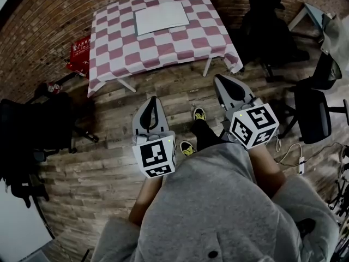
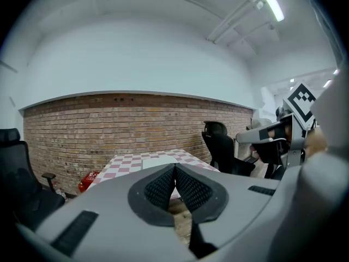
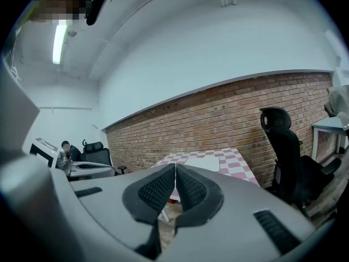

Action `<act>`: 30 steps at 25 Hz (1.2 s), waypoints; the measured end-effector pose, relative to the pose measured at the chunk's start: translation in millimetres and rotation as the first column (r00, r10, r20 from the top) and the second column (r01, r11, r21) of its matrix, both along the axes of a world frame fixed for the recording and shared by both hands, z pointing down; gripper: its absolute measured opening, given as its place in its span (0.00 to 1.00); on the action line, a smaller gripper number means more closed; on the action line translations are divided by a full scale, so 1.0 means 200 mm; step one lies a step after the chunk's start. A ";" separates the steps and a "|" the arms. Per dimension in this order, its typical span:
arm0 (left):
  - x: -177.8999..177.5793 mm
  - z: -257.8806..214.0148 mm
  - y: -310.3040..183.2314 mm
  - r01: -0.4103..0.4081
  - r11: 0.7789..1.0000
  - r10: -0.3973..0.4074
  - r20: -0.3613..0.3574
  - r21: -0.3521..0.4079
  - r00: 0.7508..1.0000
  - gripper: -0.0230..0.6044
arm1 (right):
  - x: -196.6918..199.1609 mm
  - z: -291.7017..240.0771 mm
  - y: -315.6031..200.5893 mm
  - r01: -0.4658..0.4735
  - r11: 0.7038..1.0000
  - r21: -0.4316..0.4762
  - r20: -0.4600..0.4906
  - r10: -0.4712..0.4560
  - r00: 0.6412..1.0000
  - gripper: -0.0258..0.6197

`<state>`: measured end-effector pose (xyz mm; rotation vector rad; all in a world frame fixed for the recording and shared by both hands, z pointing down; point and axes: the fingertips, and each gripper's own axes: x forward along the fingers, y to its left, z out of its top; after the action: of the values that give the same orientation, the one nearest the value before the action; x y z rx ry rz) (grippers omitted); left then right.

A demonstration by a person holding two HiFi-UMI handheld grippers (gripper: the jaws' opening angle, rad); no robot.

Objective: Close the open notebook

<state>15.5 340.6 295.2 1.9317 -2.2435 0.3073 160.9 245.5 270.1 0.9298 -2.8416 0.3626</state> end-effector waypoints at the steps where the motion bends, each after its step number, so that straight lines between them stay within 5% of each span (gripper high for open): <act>1: -0.01 0.00 -0.01 -0.003 1.000 0.003 0.002 0.002 1.000 0.05 | -0.01 0.00 -0.01 -0.003 1.000 0.001 0.004 0.003 1.000 0.08; 30: -0.49 0.14 -0.92 0.066 0.993 -0.067 -0.012 -0.098 0.998 0.05 | -0.47 0.18 -1.00 0.048 0.997 -0.067 -0.040 -0.051 0.998 0.09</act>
<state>-83.4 156.7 322.9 1.8011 -2.2334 0.3844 67.5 44.5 306.7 0.8434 -2.7913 0.4235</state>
